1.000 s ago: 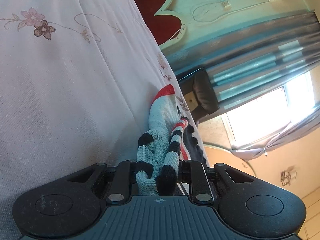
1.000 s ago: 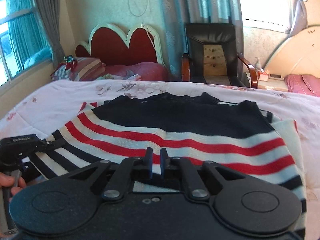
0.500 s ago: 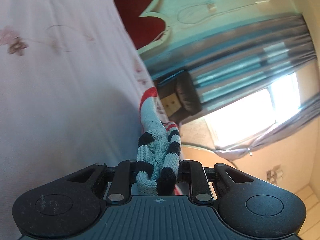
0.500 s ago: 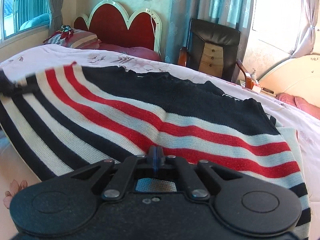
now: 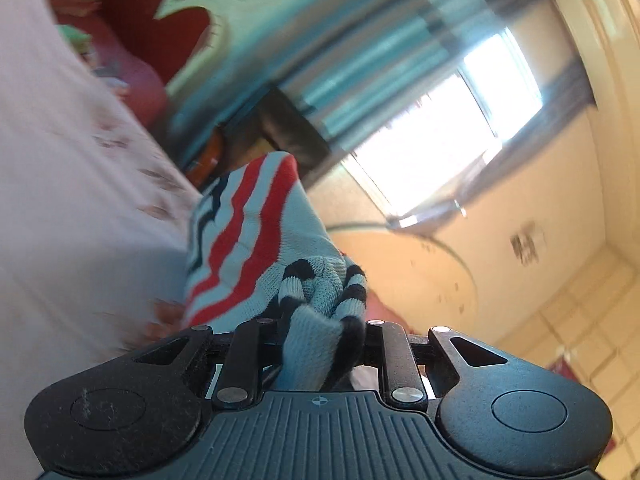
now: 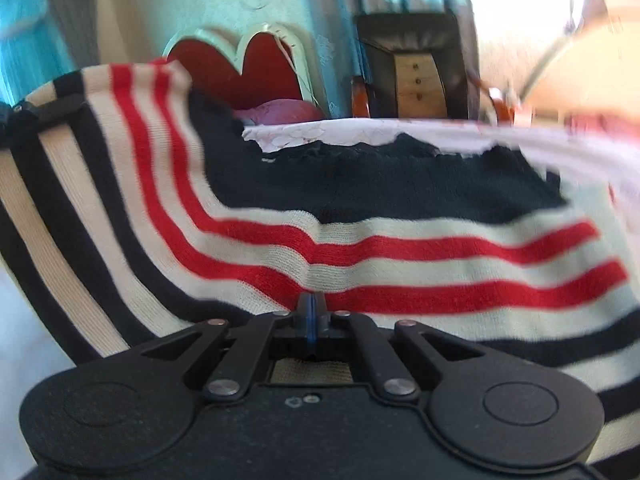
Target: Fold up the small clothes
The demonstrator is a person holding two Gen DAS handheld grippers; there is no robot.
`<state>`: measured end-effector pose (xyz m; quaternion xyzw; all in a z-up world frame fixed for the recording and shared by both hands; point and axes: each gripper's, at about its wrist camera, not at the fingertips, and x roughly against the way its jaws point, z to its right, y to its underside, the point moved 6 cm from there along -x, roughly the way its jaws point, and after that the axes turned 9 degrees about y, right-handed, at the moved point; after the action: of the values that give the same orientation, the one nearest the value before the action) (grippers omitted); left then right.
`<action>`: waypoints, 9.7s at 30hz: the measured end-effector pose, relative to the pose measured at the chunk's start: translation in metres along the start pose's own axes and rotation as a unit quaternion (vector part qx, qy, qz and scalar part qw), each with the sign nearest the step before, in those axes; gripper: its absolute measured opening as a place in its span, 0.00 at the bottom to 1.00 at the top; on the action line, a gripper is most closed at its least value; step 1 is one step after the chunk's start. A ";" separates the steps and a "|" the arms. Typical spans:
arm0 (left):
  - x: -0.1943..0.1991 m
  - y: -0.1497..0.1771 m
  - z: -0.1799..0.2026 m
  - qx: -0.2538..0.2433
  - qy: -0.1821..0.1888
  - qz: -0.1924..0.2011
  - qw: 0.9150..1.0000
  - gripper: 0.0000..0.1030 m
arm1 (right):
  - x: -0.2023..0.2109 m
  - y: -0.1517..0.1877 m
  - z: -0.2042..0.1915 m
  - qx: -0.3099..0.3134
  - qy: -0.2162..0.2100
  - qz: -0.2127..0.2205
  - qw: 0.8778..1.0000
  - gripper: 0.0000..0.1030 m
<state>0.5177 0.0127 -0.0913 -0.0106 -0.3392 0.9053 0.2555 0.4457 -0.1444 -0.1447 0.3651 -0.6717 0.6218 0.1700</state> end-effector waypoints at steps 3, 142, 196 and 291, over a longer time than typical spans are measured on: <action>-0.040 0.034 0.026 -0.029 0.000 -0.060 0.998 0.20 | 0.024 -0.006 0.050 -0.137 -0.021 0.010 0.990 0.09; -0.011 0.086 0.019 -0.220 -0.085 -0.205 0.950 0.96 | 0.127 0.035 0.203 -0.138 0.067 0.058 0.986 0.50; -0.140 0.067 -0.004 -0.068 0.033 -0.274 0.959 0.52 | 0.028 -0.016 0.188 -0.150 -0.134 -0.061 0.978 0.33; 0.165 0.031 -0.054 -0.349 -0.124 -0.183 0.911 0.59 | 0.069 0.077 -0.126 0.117 0.002 -0.010 0.993 0.17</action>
<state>0.3708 0.1034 -0.1263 0.0751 -0.6584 0.6607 0.3527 0.3167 -0.0458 -0.1316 0.3884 -0.5901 0.6949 0.1339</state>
